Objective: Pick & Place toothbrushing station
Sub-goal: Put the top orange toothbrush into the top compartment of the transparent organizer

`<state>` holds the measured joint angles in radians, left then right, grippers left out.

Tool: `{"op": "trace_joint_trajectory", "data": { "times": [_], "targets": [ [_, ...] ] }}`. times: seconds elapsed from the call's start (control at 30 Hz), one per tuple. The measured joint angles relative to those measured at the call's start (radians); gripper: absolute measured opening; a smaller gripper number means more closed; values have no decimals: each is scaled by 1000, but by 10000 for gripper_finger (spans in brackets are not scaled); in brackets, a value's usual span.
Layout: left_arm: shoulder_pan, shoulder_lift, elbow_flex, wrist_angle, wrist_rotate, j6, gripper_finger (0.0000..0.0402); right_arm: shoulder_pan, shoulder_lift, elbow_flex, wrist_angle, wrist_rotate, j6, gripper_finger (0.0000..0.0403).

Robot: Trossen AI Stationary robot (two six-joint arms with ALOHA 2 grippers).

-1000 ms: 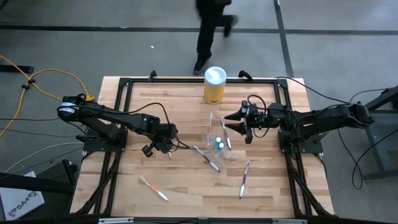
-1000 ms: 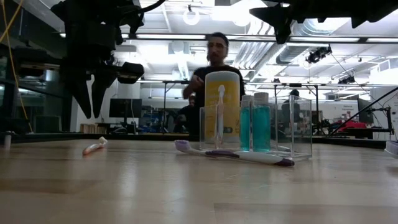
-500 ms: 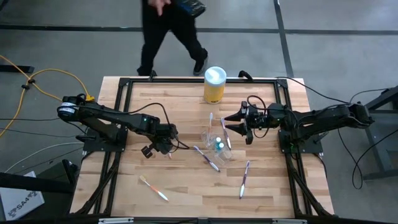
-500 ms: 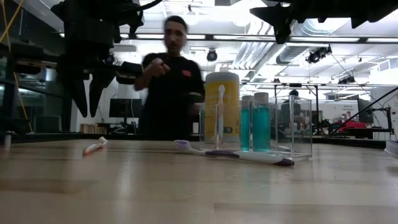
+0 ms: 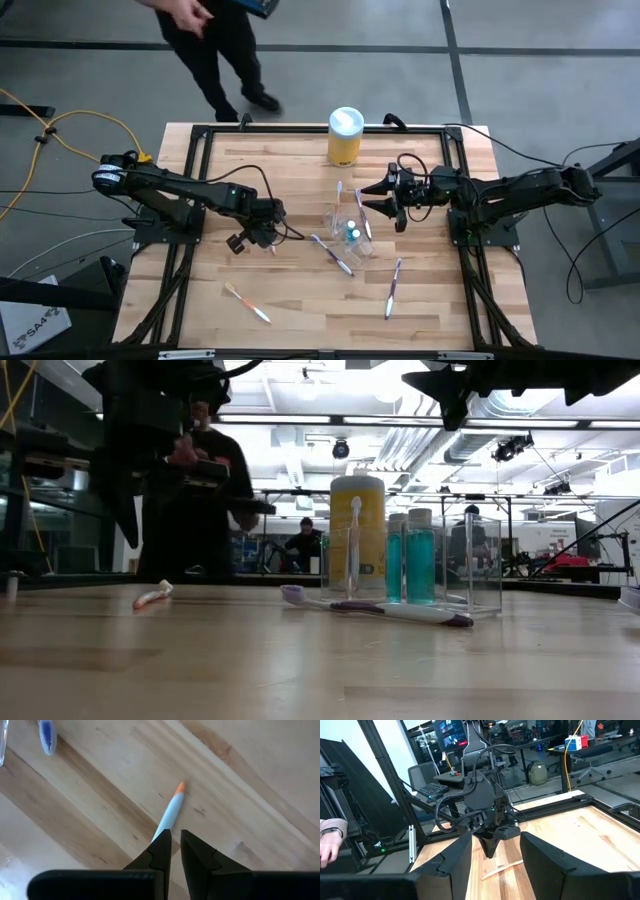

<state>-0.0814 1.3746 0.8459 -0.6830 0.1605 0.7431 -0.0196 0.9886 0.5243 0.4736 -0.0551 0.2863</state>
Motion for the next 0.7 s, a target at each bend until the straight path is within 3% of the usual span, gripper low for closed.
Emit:
{"op": "trace_joint_trajectory", "data": {
  "times": [0.7],
  "targets": [
    [0,0,0,3,35,28,38,0,0,0,0,0,0,160]
  ]
}}
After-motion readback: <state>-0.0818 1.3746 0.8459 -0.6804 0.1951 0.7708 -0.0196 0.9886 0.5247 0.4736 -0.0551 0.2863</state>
